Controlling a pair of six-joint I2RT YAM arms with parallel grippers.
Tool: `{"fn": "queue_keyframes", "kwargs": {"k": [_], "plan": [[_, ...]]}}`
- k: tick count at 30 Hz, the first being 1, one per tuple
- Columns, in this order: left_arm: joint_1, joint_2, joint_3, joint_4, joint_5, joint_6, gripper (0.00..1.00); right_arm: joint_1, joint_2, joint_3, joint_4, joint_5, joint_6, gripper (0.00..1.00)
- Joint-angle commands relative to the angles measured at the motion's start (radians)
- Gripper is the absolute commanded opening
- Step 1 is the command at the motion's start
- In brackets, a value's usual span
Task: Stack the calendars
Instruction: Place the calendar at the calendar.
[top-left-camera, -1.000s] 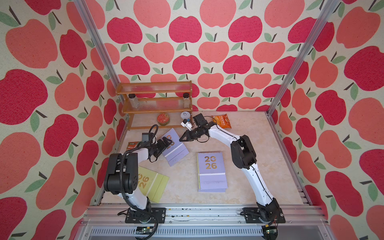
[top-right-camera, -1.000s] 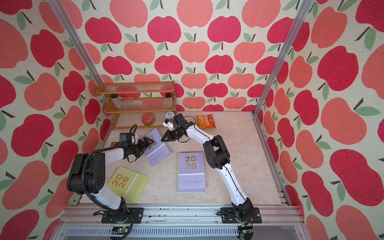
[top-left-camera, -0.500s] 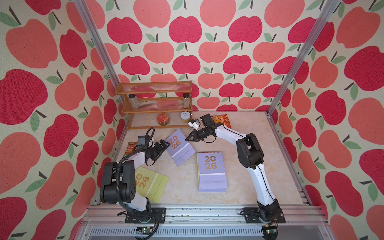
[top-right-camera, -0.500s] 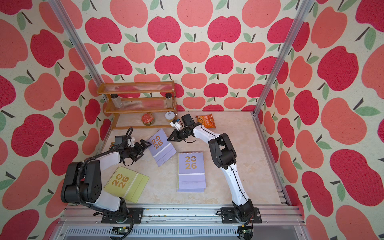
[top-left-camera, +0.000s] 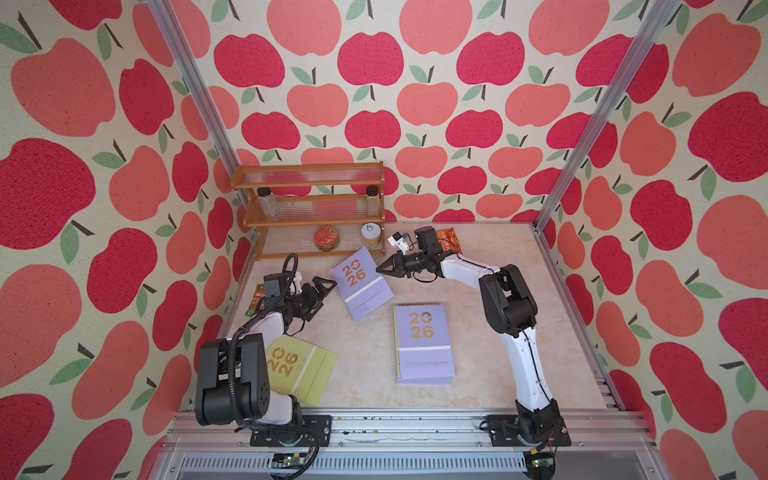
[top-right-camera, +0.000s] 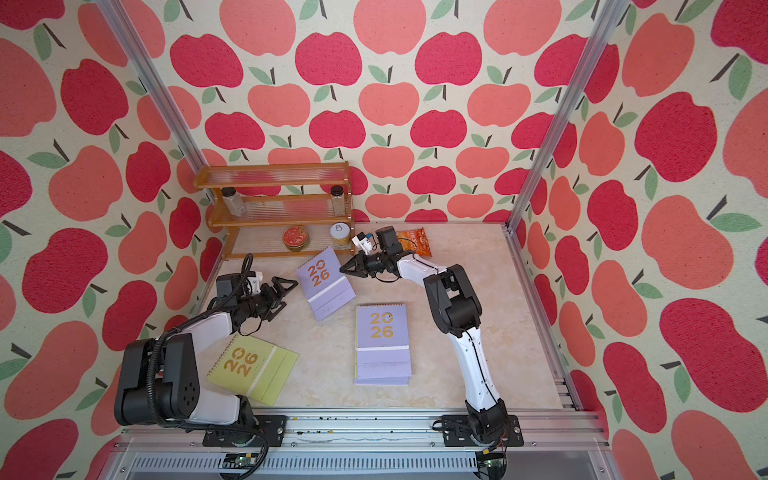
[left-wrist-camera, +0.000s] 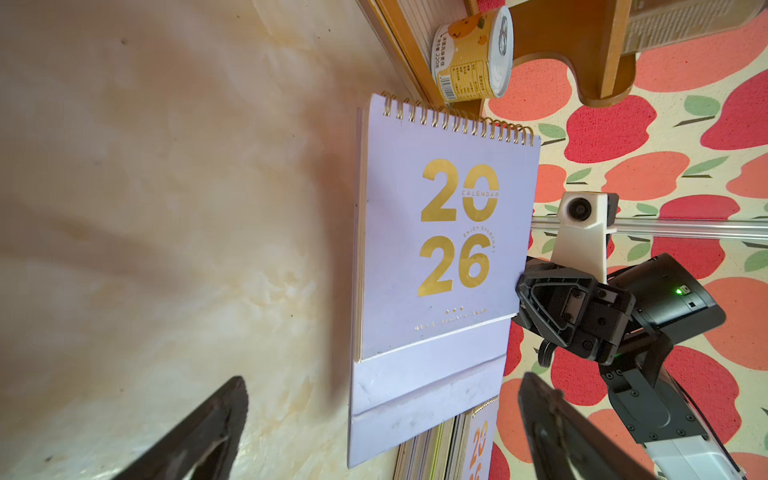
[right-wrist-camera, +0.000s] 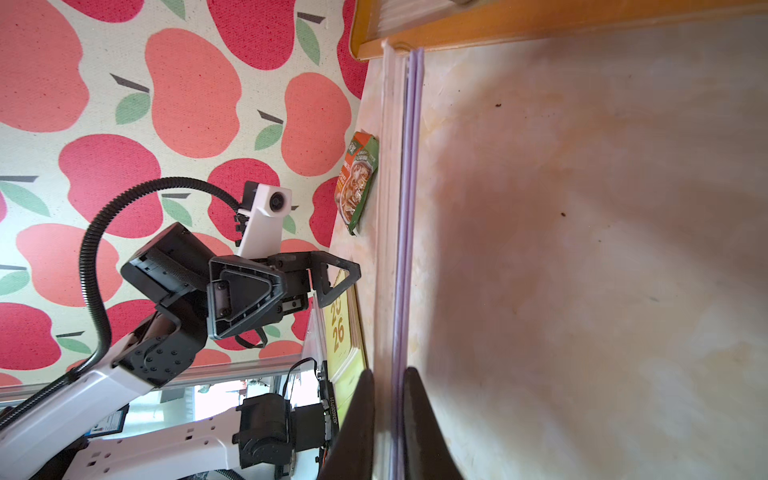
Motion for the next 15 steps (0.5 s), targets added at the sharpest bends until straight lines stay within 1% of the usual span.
{"fn": "queue_keyframes", "kwargs": {"k": [1,4,8,15], "plan": [[0.004,0.029,-0.016,0.086,0.048,-0.034,0.99,-0.002,-0.09,-0.021,0.112,-0.075,0.072,0.0],[0.003,0.032,-0.017,0.107,0.051,-0.042,1.0,-0.004,-0.111,-0.052,0.148,-0.085,0.108,0.0],[0.002,0.03,-0.016,0.144,0.067,-0.064,1.0,-0.004,-0.127,-0.095,0.246,-0.105,0.189,0.0],[0.001,0.017,-0.028,0.222,0.079,-0.106,0.99,0.001,-0.116,-0.148,0.482,-0.145,0.39,0.0]]}}
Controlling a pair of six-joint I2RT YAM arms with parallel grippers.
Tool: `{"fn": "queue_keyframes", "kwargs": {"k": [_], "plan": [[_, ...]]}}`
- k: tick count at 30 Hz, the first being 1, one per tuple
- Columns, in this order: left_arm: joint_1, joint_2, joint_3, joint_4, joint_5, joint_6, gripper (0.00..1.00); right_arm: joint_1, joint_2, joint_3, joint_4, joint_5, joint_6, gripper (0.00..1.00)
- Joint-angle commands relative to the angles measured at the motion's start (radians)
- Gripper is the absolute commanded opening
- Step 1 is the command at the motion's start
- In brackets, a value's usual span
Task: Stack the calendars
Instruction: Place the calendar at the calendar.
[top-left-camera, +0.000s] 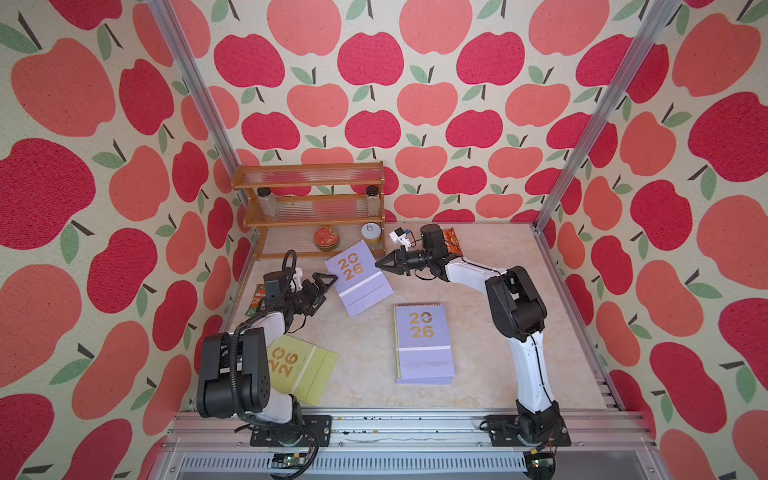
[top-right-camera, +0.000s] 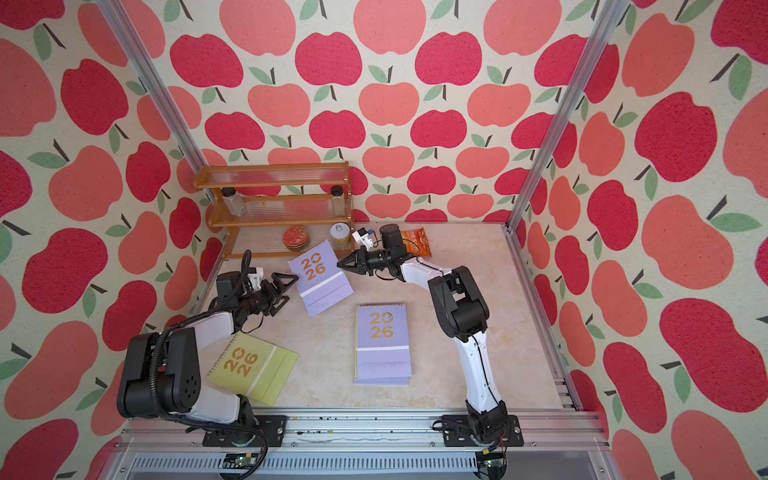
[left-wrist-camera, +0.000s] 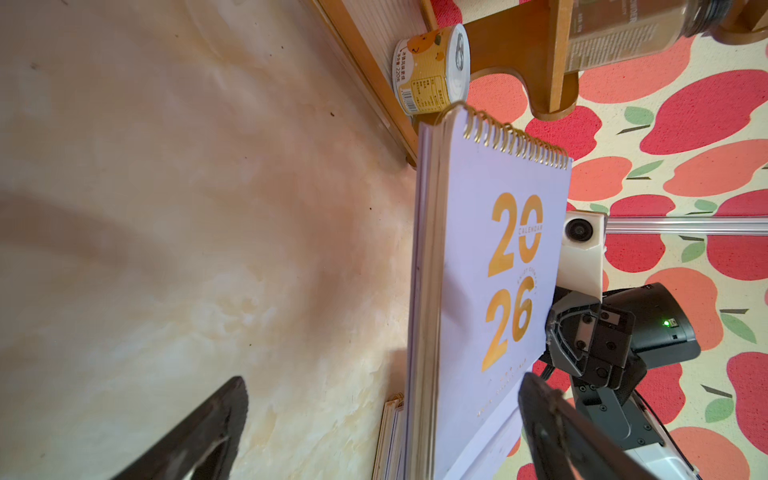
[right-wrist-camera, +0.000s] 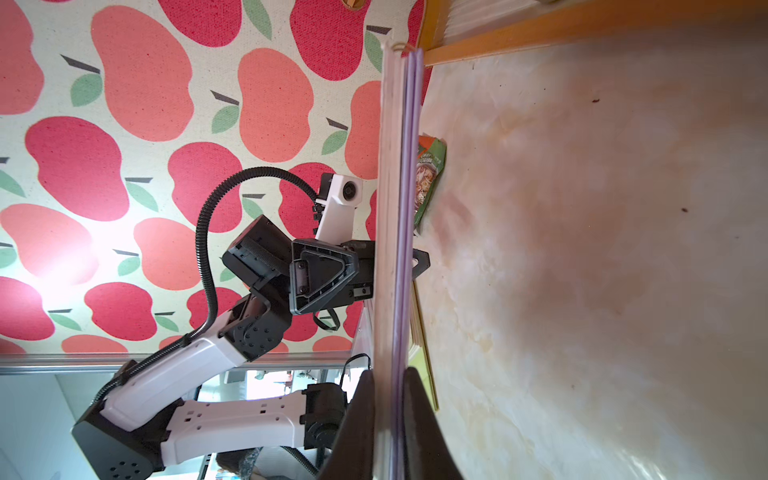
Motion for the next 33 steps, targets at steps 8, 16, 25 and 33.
{"fn": "queue_keyframes", "kwargs": {"k": [8,16,25,33], "plan": [[0.001,-0.004,-0.036,0.217,0.059,-0.129,1.0,0.017,-0.013,-0.031,0.323,-0.077,0.241,0.0],[0.002,-0.006,-0.032,0.296,0.069,-0.193,0.9,0.033,-0.013,-0.048,0.32,-0.08,0.238,0.0],[0.0,-0.011,-0.035,0.363,0.085,-0.253,0.58,0.039,-0.004,-0.045,0.32,-0.078,0.238,0.0],[-0.007,-0.01,-0.017,0.355,0.102,-0.254,0.04,0.049,0.01,-0.043,0.31,-0.081,0.237,0.0]]}}
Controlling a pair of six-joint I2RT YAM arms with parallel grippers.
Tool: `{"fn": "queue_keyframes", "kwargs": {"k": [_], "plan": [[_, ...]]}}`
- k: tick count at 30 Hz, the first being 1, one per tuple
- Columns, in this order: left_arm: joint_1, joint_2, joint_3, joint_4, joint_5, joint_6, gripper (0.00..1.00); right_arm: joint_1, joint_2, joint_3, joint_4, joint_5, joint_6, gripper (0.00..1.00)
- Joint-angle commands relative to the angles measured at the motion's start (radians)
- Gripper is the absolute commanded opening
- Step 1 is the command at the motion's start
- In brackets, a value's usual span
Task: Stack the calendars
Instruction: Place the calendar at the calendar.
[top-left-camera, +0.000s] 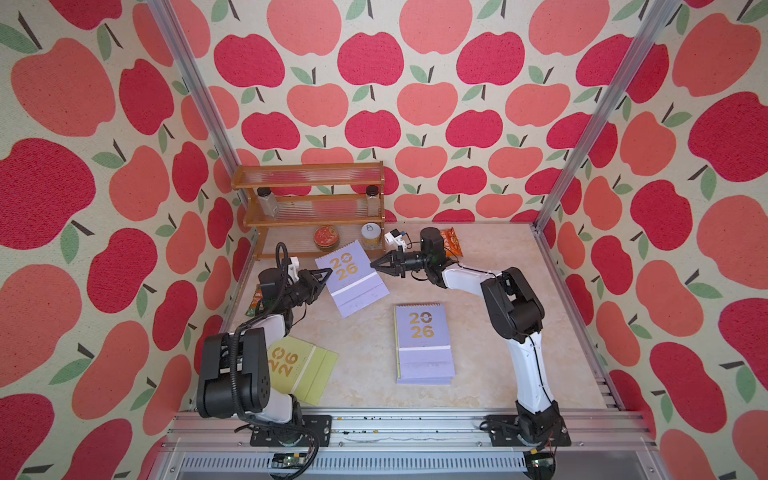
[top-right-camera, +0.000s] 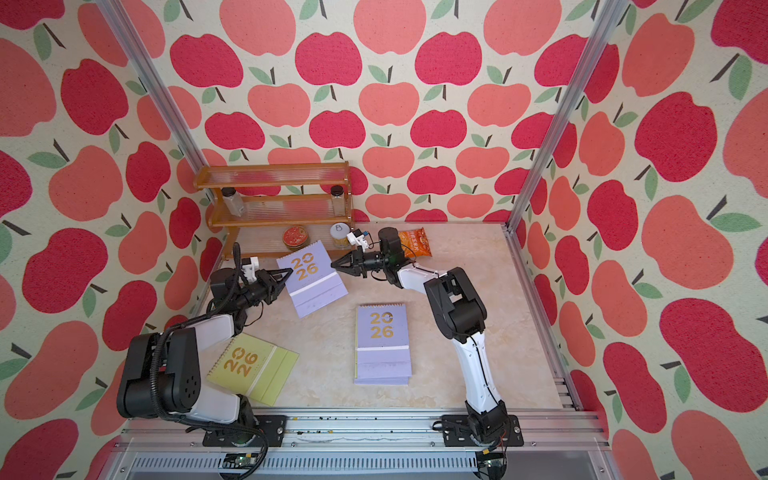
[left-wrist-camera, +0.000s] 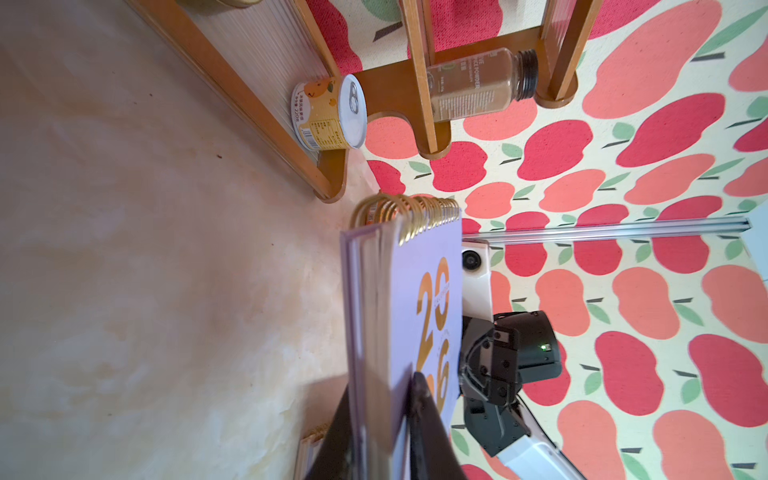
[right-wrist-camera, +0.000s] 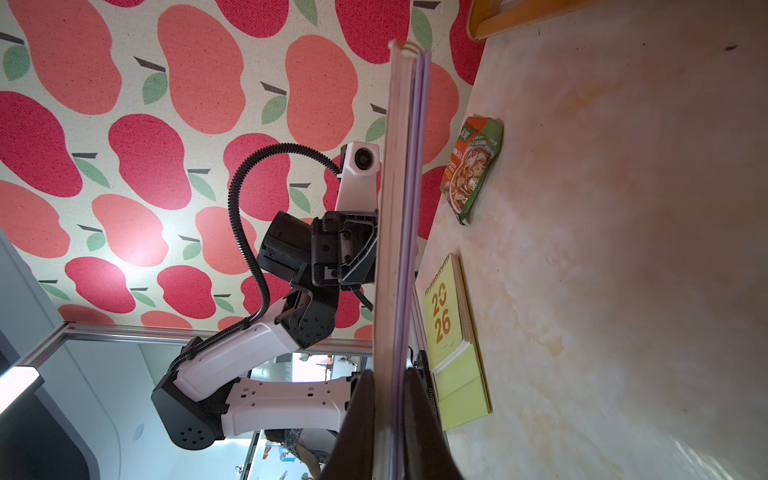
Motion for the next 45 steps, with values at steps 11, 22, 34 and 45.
{"fn": "queue_keyframes", "kwargs": {"k": [11,22,34,45], "plan": [[-0.001,-0.071,0.088,-0.082,0.134,0.093,0.0,0.012,-0.078,0.046,-0.438,0.003,-0.403,0.41],[-0.029,-0.062,0.222,-0.124,0.29,0.18,0.0,-0.097,-0.295,-0.049,-0.632,-0.042,-0.684,0.68],[-0.194,0.065,0.354,-0.046,0.285,0.151,0.0,-0.117,-0.468,-0.239,-0.547,-0.006,-0.72,0.69],[-0.255,0.145,0.354,0.107,0.25,0.061,0.0,-0.119,-0.531,-0.326,-0.358,0.029,-0.63,0.67]]}}
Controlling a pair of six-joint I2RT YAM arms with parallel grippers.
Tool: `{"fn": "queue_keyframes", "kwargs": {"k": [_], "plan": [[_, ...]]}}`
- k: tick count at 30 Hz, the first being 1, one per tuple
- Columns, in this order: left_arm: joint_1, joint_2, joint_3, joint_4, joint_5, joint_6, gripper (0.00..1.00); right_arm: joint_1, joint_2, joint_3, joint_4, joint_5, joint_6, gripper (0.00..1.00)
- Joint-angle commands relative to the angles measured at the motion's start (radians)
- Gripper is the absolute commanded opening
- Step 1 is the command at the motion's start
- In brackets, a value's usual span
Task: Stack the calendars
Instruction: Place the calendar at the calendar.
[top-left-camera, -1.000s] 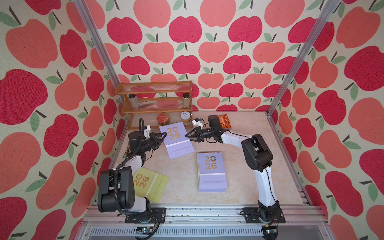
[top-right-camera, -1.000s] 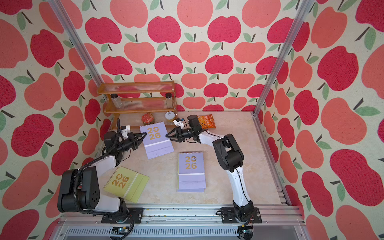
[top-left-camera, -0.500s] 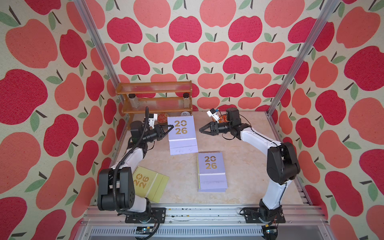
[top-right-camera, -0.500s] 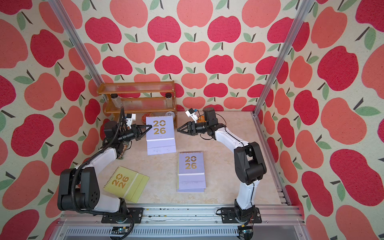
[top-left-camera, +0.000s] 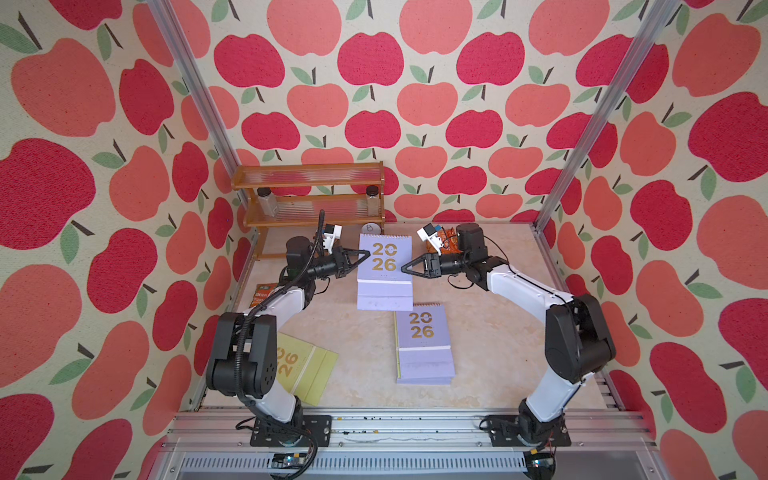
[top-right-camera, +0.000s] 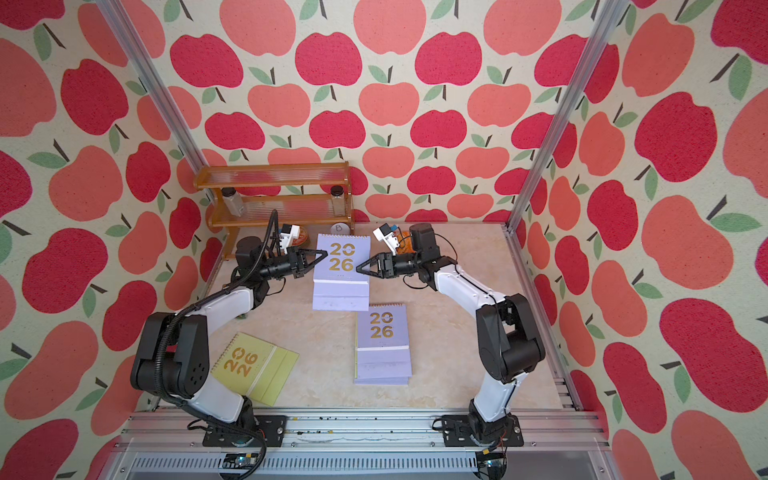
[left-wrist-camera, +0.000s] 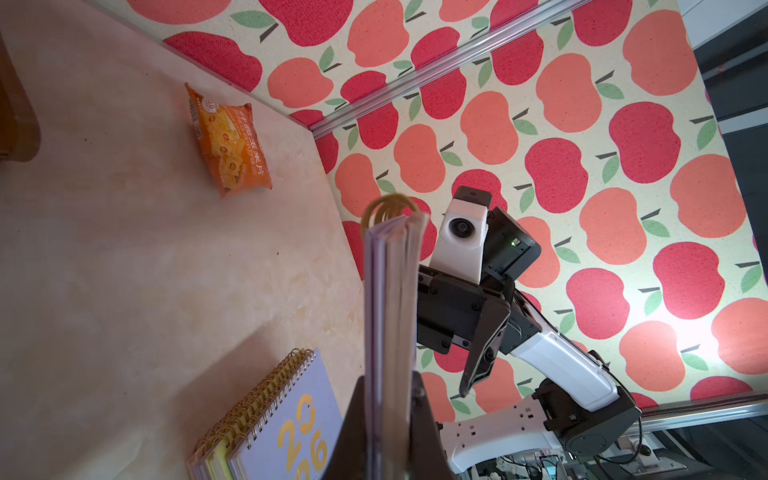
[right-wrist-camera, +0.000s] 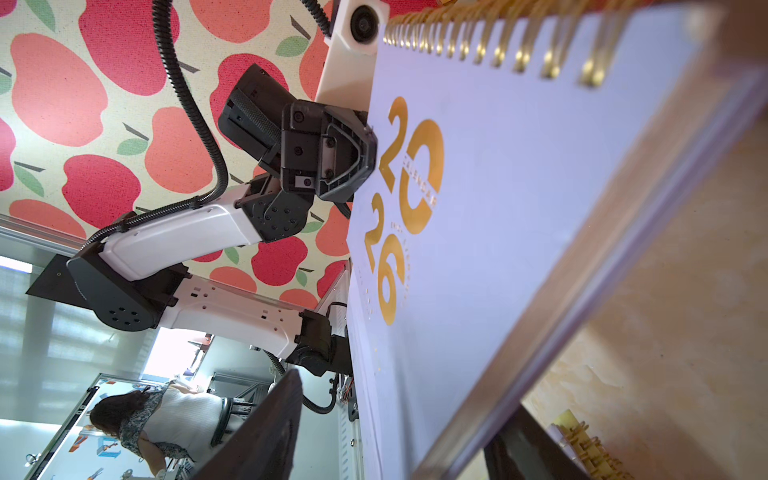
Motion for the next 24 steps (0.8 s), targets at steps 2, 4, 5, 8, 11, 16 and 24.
{"fn": "queue_keyframes", "kwargs": {"k": [2,4,5,8,11,16,24], "plan": [[-0.019,0.023,0.029,0.133,-0.012,-0.047,0.0,0.001,-0.025,-0.062,0.209,0.013,0.115,0.66],[-0.028,0.027,0.03,0.137,-0.02,-0.047,0.0,0.0,-0.023,-0.087,0.272,0.021,0.153,0.64],[-0.031,0.028,0.03,0.14,-0.022,-0.048,0.0,0.001,-0.021,-0.095,0.288,0.022,0.166,0.63],[-0.042,0.032,0.032,0.141,-0.021,-0.047,0.0,0.0,-0.019,-0.107,0.325,0.031,0.186,0.59],[-0.046,0.037,0.027,0.141,-0.021,-0.044,0.0,0.001,-0.017,-0.107,0.337,0.026,0.199,0.46],[-0.047,0.04,0.008,0.144,-0.02,-0.041,0.0,-0.004,-0.025,-0.118,0.357,0.041,0.211,0.21],[-0.047,0.024,-0.004,0.045,-0.019,0.019,0.3,-0.023,-0.052,-0.105,0.28,0.05,0.18,0.0]]}}
